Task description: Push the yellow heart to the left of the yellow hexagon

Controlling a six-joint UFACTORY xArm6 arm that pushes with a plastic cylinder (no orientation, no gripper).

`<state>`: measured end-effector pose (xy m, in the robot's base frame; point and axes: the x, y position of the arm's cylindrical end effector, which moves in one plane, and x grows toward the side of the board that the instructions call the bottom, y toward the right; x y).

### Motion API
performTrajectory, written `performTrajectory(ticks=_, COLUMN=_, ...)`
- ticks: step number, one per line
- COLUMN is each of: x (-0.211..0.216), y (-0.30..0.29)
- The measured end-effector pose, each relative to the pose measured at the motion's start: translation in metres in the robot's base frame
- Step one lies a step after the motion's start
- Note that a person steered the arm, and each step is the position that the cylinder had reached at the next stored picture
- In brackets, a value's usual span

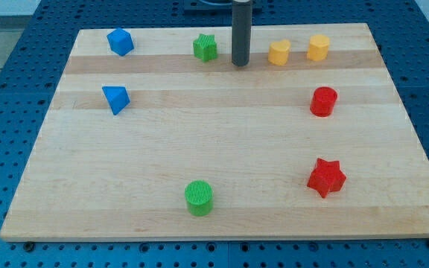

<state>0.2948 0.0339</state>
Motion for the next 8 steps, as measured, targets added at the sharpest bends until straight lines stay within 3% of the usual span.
performTrajectory(ticks=4, x=-0.003, y=0.017)
performTrajectory(ticks=8, x=-0.003, y=0.070)
